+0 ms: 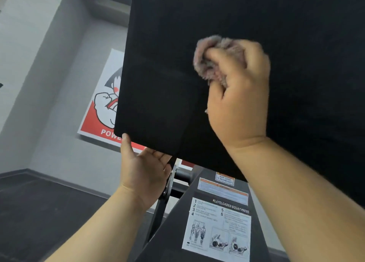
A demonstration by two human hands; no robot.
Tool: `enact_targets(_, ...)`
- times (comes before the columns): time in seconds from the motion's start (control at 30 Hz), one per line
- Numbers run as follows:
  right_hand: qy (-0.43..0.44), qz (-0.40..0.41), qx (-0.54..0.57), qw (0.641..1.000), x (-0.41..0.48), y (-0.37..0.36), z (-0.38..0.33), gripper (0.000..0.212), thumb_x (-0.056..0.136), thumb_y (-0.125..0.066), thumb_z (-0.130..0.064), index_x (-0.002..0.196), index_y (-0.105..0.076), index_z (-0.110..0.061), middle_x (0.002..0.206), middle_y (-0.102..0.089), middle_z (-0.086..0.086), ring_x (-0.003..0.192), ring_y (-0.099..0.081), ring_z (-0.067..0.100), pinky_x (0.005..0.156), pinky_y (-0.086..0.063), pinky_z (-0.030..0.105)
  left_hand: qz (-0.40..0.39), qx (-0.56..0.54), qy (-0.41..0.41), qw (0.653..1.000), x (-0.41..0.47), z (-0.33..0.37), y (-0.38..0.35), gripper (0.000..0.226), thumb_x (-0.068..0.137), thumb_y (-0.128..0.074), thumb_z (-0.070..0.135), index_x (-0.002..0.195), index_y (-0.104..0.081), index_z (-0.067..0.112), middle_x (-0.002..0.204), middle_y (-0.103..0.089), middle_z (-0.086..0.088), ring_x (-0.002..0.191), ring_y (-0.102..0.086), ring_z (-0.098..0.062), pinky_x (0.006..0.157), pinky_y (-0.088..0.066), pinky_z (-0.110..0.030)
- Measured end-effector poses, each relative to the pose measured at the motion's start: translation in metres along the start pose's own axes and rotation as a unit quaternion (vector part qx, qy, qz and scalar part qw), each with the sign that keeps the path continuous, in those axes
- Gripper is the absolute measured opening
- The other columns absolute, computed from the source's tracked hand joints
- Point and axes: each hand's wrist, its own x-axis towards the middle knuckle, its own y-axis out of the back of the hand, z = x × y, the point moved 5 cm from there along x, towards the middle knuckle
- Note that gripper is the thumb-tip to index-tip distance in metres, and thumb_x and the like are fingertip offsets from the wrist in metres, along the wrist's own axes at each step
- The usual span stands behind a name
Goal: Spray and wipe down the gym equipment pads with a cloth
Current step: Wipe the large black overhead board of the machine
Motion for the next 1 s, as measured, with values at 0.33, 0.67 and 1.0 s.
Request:
enact_targets(0.33, 0.054, -0.239, 0.011, 0.969, -0.122, -0.036, -0.020, 0.027, 0.084, -0.049, -0.015, 0.086, -0.076, -0.017, 0.107, -0.067, 0.005, 0.090, -0.054, 0.024, 0.066, -0.053, 0.040, -0.004, 0.000, 0.014, 1.000, -0.006, 0.007, -0.006, 0.084, 0.089, -0.026, 0.075, 0.119, -0.062, 0.005, 0.112, -0.073, -0.013, 0.094, -0.073, -0.019, 0.096, -0.042, -0.035)
enact_targets(0.67, 0.033, -0.087, 0.027, 0.995, -0.025, -0.044, -0.032, 0.021, 0.084, -0.061, 0.000, 0.094, -0.076, -0.010, 0.111, -0.064, 0.011, 0.094, -0.054, 0.028, 0.082, -0.046, 0.030, 0.072, -0.055, -0.073, 0.993, -0.003, 0.048, 0.020, 0.078, 0.091, -0.034, 0.072, 0.115, -0.065, 0.005, 0.113, -0.071, -0.014, 0.100, -0.071, -0.028, 0.092, -0.054, -0.040)
enact_targets(1.0, -0.018, -0.103, 0.106, 0.989, -0.052, -0.043, -0.059, 0.033, 0.082, -0.050, -0.002, 0.100, -0.076, -0.010, 0.107, -0.064, 0.013, 0.088, -0.057, 0.033, 0.082, -0.049, 0.040, 0.038, 0.037, -0.051, 0.997, 0.005, 0.054, 0.031, 0.075, 0.091, -0.022, 0.073, 0.104, -0.067, 0.015, 0.097, -0.071, -0.003, 0.091, -0.065, -0.015, 0.096, -0.037, -0.030)
